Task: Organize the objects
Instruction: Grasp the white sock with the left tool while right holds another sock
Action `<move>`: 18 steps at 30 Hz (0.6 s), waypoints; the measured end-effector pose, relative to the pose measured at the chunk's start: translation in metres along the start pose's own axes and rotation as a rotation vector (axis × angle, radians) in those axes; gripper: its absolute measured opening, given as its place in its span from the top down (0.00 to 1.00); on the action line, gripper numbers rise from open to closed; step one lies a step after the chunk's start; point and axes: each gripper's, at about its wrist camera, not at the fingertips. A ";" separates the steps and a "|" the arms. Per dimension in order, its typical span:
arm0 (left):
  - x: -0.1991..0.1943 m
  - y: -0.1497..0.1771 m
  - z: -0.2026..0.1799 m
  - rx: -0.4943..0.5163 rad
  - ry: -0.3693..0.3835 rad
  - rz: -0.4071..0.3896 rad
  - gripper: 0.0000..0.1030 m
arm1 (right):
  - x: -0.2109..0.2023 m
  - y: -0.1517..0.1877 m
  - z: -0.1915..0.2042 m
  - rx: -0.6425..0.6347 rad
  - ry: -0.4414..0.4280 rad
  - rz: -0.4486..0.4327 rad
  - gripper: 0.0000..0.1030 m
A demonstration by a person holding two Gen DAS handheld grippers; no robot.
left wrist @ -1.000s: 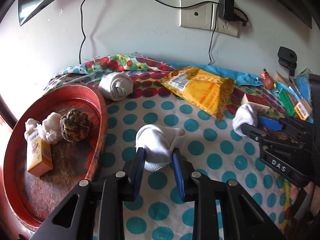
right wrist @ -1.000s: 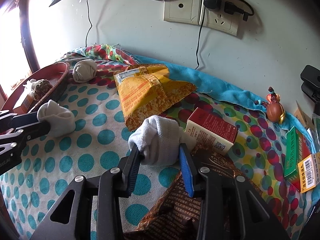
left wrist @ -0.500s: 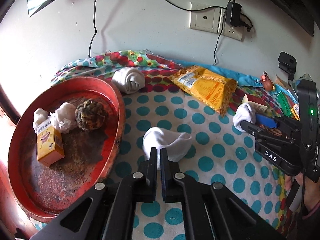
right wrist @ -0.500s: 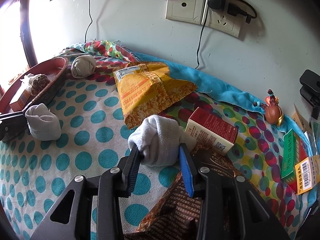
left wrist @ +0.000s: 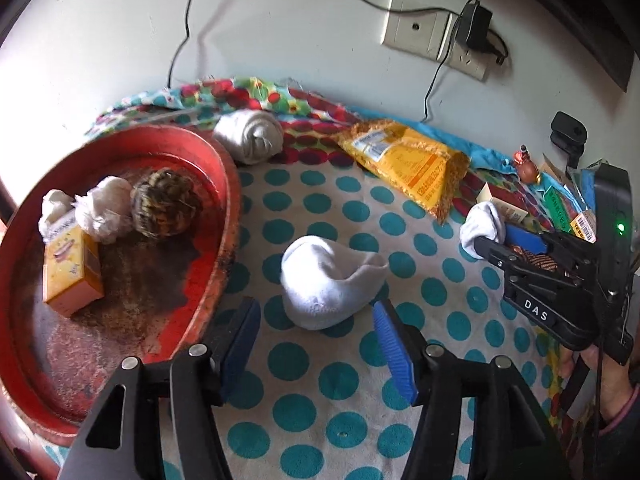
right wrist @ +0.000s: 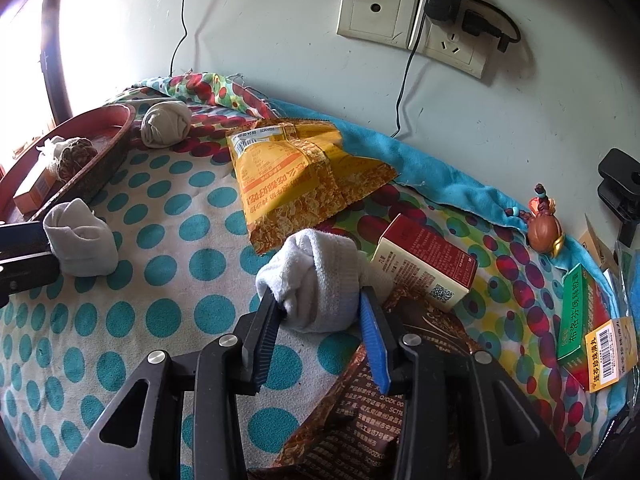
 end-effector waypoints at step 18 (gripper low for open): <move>0.030 -0.026 -0.017 0.044 -0.078 -0.008 0.43 | 0.001 -0.002 0.001 0.004 -0.007 0.002 0.63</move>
Point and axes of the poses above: each gripper's, at about its wrist camera, not at the fingertips, and x roughly the way its jaws point, z to its left, y to its underside, and after that the axes turned 15 degrees about z, right-handed
